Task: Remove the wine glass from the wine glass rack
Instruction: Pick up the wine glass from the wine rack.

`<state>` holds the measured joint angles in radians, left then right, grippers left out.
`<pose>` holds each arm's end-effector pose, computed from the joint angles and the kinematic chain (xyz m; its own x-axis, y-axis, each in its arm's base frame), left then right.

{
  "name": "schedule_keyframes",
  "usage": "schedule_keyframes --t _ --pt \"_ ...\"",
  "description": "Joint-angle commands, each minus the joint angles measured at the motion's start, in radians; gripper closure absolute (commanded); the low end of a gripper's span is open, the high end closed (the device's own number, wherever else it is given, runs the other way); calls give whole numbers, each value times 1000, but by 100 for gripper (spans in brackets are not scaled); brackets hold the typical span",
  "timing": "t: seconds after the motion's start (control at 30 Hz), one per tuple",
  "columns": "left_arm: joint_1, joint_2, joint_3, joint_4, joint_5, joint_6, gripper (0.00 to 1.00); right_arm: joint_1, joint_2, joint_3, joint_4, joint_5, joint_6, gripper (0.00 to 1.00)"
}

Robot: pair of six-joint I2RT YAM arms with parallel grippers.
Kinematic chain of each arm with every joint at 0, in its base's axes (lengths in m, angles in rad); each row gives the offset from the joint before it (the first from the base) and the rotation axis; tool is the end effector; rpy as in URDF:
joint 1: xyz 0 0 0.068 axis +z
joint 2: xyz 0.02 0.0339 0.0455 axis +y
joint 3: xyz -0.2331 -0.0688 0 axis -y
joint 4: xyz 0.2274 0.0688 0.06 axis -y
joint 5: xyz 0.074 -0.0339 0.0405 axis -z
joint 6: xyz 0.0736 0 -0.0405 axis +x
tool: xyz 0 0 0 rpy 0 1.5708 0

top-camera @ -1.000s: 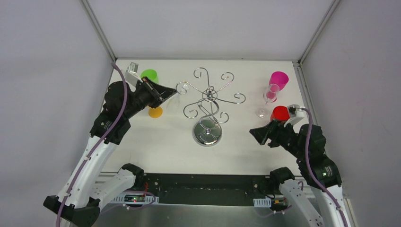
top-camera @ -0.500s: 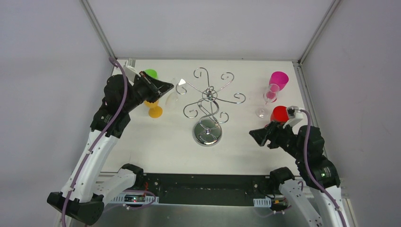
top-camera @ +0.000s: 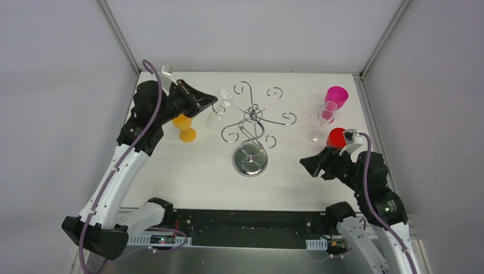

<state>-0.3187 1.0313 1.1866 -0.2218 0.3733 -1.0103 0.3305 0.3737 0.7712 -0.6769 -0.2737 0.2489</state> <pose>0.2365 -0.1063 0.3985 -0.5733 -0.6413 -0.5099 0.2854 0.4271 -0.8580 0.1153 0.0606 0.3020 -0.3903 0.1168 -0.9132 -0.4767 0.8229 0.3090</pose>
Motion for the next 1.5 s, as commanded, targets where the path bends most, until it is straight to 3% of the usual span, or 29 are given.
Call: schedule_keyframes --t 0.0,0.97,1.17,1.47 --pt "12 8 51 83 67 -28 100 -3 -3 -6 48 -4 10 32" --pt "3 -122 -41 53 301 -35 100 -3 76 69 9 0 18 27" --pt "3 -192 -49 -11 322 1 100 -3 82 75 21 84 139 25" --pt "3 -298 10 -200 289 112 100 -2 101 79 44 -44 138 22"
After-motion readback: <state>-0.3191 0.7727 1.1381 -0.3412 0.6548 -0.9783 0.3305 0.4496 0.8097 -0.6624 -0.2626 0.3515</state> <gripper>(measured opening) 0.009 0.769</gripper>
